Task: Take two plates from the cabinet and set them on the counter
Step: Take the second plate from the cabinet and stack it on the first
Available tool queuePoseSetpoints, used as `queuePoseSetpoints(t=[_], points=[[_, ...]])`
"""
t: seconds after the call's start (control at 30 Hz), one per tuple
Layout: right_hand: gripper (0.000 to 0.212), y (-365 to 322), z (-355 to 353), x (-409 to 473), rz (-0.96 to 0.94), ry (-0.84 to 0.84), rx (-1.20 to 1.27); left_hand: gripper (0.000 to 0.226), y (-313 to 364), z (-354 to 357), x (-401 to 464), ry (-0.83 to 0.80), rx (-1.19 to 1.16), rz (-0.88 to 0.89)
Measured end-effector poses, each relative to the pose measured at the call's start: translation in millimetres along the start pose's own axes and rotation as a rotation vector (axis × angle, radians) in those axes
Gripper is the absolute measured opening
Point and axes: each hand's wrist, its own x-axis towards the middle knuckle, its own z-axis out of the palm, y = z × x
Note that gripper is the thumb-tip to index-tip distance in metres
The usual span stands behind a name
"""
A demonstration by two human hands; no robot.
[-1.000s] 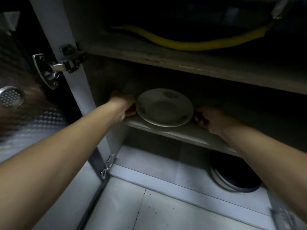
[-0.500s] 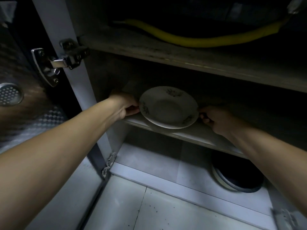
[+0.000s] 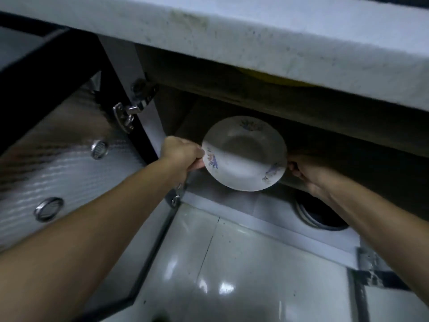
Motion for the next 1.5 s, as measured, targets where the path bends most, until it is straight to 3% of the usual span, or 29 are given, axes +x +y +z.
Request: queuePoseSetpoints(t=[0.2, 0.5, 0.8, 0.93, 1.07, 1.37, 1.5], points=[[0.006, -12, -11, -84, 0.081, 0.057, 0.019, 0.019, 2, -47, -86, 0.073, 0.052, -0.061], [0.026, -44, -35, -178, 0.018, -0.033, -0.077, 0.012, 30, -100, -199, 0.100, 0.000, -0.108], [0.019, -89, -46, -289, -0.093, -0.031, -0.086, 0.009, 65, -164, -276, 0.013, -0.070, -0.057], [0.021, -116, -56, -353, -0.118, 0.004, -0.059, 0.031, 97, -198, -315, -0.049, -0.048, 0.005], [0.024, -144, -75, -411, -0.147, 0.034, -0.017, 0.027, 136, -221, -358, -0.130, -0.021, 0.062], [0.018, -209, -151, -508, -0.145, 0.120, 0.080, 0.012, 221, -225, -456, -0.220, -0.071, 0.091], [0.011, -235, -197, -546, -0.143, 0.155, 0.120, 0.019, 262, -208, -506, -0.266, -0.065, 0.116]])
